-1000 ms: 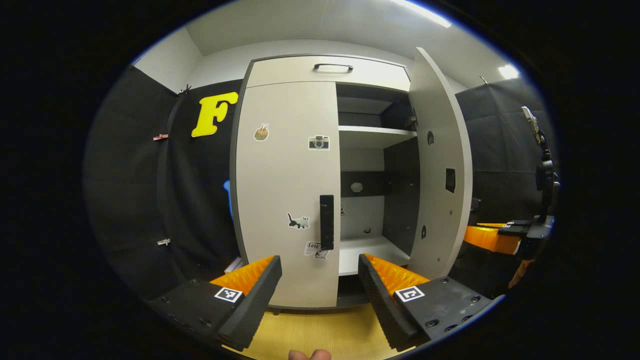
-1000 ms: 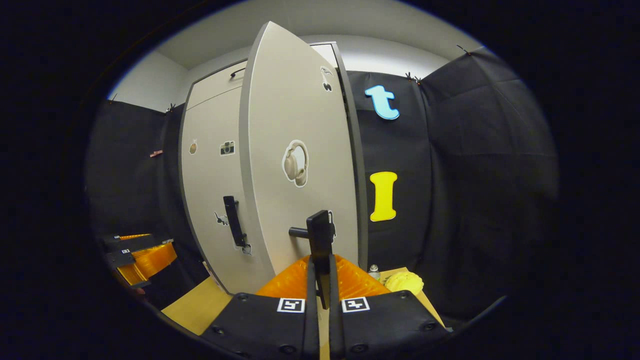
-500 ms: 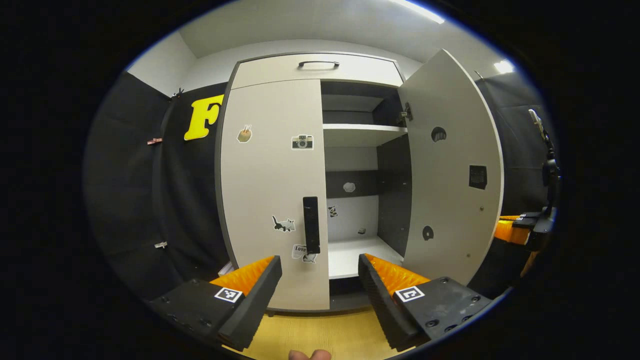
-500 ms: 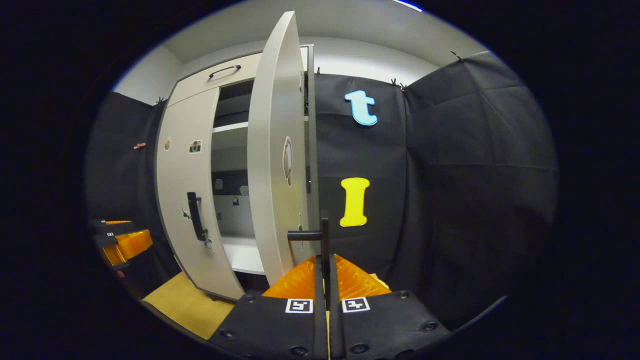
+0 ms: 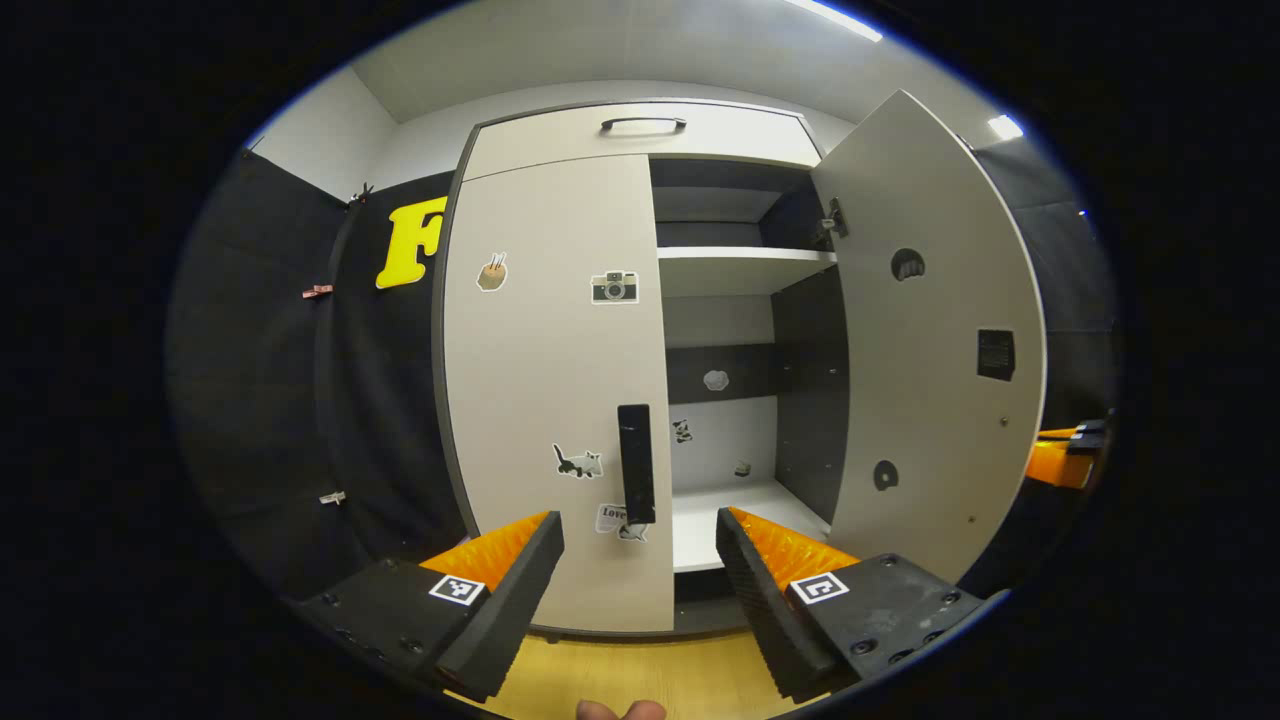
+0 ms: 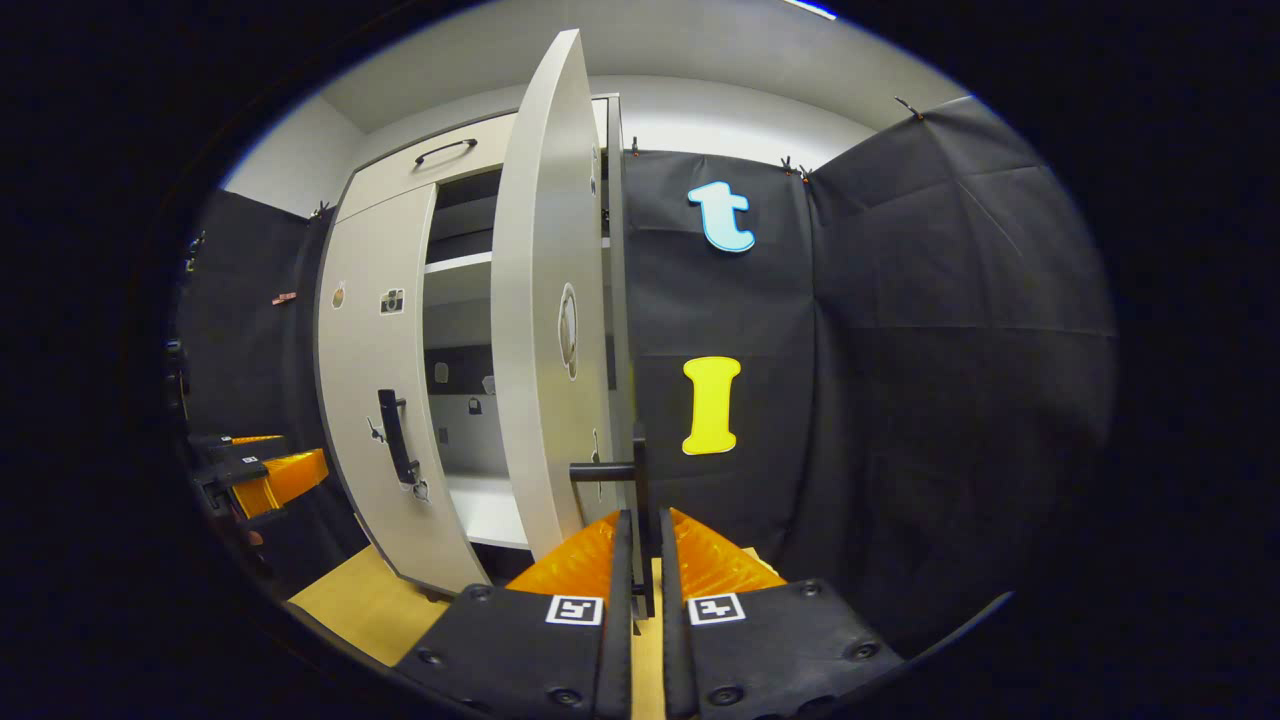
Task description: Open the right door of the double-door shoe cabinet with the right hand, and open the left door with the left hand.
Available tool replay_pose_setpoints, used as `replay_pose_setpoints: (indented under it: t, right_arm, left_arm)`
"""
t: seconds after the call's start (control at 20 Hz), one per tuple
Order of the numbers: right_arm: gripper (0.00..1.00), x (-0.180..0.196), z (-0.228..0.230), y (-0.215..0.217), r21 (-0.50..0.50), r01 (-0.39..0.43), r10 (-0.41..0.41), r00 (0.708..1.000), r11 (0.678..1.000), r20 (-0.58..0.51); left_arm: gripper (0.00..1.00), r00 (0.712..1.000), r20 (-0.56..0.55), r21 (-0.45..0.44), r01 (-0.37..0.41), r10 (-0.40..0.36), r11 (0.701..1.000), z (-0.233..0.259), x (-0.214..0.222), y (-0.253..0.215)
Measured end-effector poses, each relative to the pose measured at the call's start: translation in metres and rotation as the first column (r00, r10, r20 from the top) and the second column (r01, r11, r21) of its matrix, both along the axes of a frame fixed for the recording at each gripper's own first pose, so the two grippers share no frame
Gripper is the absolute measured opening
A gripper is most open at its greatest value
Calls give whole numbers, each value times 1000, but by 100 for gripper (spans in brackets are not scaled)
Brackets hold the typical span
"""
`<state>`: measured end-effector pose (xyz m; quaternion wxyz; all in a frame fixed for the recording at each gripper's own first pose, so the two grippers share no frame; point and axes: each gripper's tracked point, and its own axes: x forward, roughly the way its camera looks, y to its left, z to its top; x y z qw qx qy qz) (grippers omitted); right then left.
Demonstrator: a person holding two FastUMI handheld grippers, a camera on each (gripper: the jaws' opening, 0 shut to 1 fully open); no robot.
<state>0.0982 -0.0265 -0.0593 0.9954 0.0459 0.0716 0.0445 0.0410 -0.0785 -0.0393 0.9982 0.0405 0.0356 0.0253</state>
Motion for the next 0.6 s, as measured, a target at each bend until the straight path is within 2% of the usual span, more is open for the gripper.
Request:
replay_pose_setpoints:
  t: [0.05,0.1,0.15,0.25,0.3,0.35,0.4,0.6]
  right_arm:
    - [19,-2,2,2,16,-9,9,1000,1000,3]
    - [35,-3,5,1,27,-11,11,1000,1000,9]
    - [40,-5,7,-1,30,-9,8,1000,999,16]
    - [58,-6,11,-7,33,4,-5,1000,999,29]
    - [74,-7,11,-8,36,5,-6,1000,999,29]
    - [77,-9,11,-11,41,12,-13,1000,999,28]
    - [93,-10,11,-12,50,13,-14,1000,999,26]
    - [94,-12,13,-12,64,11,-14,999,998,38]
  left_arm:
    - [93,1000,0,9,-6,6,1000,0,7,3]
    - [95,1000,-3,13,-7,7,1000,-2,17,4]
    - [95,1000,-3,11,-7,7,1000,-4,25,5]
    - [95,1000,-3,1,7,-7,1000,-6,44,4]
    - [95,1000,-4,1,12,-12,1000,-9,54,2]
    - [95,1000,-3,6,12,-12,1000,-10,64,3]
    - [95,1000,-2,10,6,-6,1000,-12,74,5]
    - [83,1000,3,-26,-10,10,1000,-18,114,7]
